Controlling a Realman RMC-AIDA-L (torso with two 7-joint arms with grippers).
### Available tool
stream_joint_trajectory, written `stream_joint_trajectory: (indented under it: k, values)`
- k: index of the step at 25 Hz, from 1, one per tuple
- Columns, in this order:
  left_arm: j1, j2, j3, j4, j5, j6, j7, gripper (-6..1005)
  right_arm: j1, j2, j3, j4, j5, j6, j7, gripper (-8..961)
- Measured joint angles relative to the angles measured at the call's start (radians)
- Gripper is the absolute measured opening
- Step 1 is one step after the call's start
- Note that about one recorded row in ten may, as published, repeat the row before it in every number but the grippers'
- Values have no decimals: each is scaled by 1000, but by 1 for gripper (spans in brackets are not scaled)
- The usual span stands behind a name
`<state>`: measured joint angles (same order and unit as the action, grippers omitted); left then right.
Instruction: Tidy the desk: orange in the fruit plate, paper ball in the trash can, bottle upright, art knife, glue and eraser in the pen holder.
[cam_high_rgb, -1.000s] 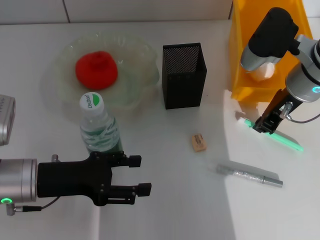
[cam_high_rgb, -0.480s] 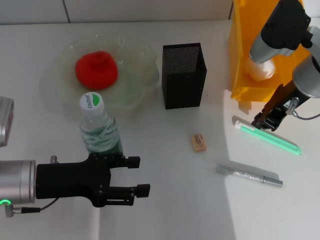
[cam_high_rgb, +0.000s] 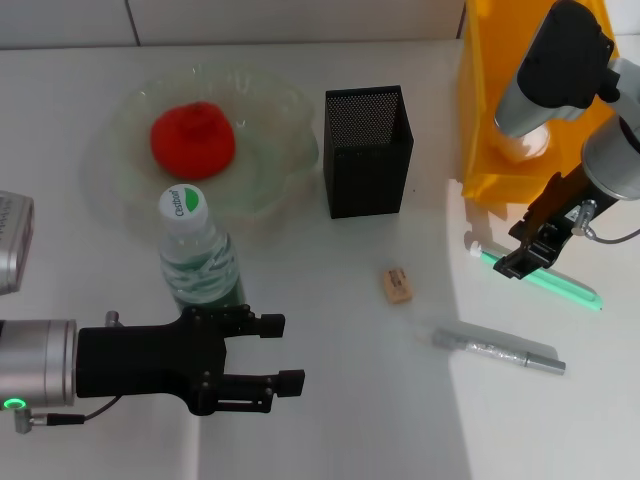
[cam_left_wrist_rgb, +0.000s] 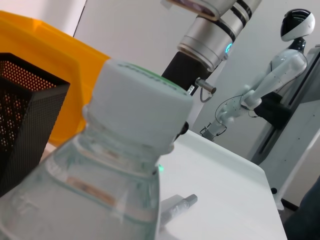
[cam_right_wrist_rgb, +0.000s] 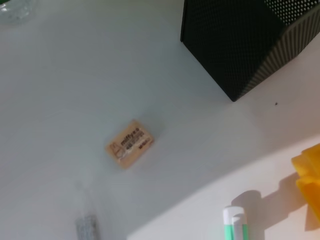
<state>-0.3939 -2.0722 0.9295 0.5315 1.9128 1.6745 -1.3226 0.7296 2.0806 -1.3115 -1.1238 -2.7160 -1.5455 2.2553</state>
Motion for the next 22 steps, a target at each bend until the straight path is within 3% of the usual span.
stream_joint_trajectory:
  k: [8, 22]
  values:
    - [-6, 0, 0, -1, -1, -4, -4, 799, 20, 3, -1, 78, 8, 69, -16, 495]
    - [-11, 1, 5, -1, 0, -16, -4, 799, 36, 4, -2, 139, 13, 116, -26, 372]
